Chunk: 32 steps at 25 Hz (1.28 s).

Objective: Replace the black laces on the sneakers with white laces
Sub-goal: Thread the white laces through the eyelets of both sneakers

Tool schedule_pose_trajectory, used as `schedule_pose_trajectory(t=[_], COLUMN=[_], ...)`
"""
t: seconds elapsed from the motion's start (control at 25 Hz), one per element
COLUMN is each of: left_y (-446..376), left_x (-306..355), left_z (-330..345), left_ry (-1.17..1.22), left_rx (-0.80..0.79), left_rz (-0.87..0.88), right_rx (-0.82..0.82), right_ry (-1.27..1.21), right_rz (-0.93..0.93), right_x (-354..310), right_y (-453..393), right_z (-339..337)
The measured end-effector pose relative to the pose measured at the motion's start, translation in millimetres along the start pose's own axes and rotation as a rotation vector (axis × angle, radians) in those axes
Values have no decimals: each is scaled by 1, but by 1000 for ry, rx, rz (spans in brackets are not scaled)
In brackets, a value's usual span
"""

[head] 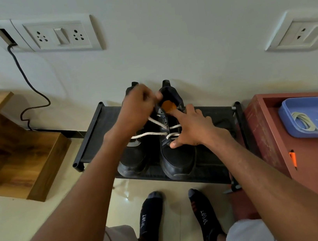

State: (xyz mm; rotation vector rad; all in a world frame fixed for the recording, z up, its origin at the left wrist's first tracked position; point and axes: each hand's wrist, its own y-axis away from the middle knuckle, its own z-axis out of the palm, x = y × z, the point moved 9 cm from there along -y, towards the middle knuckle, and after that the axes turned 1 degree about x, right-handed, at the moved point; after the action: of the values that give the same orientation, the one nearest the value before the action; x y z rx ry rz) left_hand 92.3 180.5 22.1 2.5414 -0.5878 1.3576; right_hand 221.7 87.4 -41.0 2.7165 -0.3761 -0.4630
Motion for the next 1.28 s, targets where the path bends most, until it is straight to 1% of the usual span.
schedule_pose_trajectory(t=[0.04,0.08,0.12,0.16,0.2,0.24,0.28,0.32,0.36,0.4,0.44,0.48,0.52,0.56,0.6,0.64,0.68,0.72,0.76,0.8,0.84,0.92,1.0,1.08,1.12,1.16,1.2,1.24,1.28], left_y=[3,6,9,9,8,6,4,1,0,1,1,0,-2,-3,0,4,6,6,5,3,1,-1,1,2,2,1,0,-1,0], left_x=[-6,-17,-25,-31,-28,-21,-11,-3,1,3,3,3,0,-7,-15,-24,-31,-34,-33,-27,-21,-14,-15,-24,-28,-31,-32,-31,-29], left_z=[13,30,40,45,45,41,31,16,0,-8,-13,-16,-15,-5,11,28,40,45,43,36,27,7,-3,-7,-8,-9,-9,-6,4], left_ry=[-267,-439,-503,-500,-458,-362,-189,59,363,613,705,584,305,-14,-258,-397,-441,-443,-422,-369,-256,99,432,653,688,612,420,176,-54], left_rx=[-115,-244,-328,-353,-342,-285,-190,-80,19,72,102,116,94,22,-89,-216,-305,-337,-325,-275,-199,-60,19,83,109,128,126,84,0], left_rz=[22,25,18,12,34,56,59,39,-1,-44,-62,-54,-26,3,28,34,28,18,15,2,-21,-99,-196,-283,-307,-294,-248,-179,-108], right_rx=[10,13,9,5,1,-3,-9,-14,-19,-21,-22,-23,-22,-17,-12,-6,-1,1,0,-3,-10,-20,-26,-30,-30,-30,-30,-28,-24], right_ry=[-6,-11,-15,-24,-37,-50,-62,-69,-71,-71,-71,-73,-78,-82,-83,-84,-88,-92,-96,-98,-101,-116,-125,-125,-125,-125,-126,-129,-127], right_rz=[-1,4,9,11,11,10,9,7,8,9,10,8,8,8,7,7,8,9,9,9,9,16,25,24,23,22,23,24,22], right_x=[-1,0,0,0,1,1,1,2,2,3,3,3,3,2,2,2,2,2,1,1,1,3,5,5,4,5,5,5,5], right_y=[0,0,-1,-1,-1,-1,-1,-1,-1,-1,-1,-2,-2,-1,-2,-2,-2,-2,-2,-2,-1,-1,-2,-2,-2,-2,-2,-2,-2], right_z=[-1,-1,0,0,0,0,0,1,1,1,2,3,3,3,2,2,1,1,1,1,2,2,3,3,3,3,4,4,3])
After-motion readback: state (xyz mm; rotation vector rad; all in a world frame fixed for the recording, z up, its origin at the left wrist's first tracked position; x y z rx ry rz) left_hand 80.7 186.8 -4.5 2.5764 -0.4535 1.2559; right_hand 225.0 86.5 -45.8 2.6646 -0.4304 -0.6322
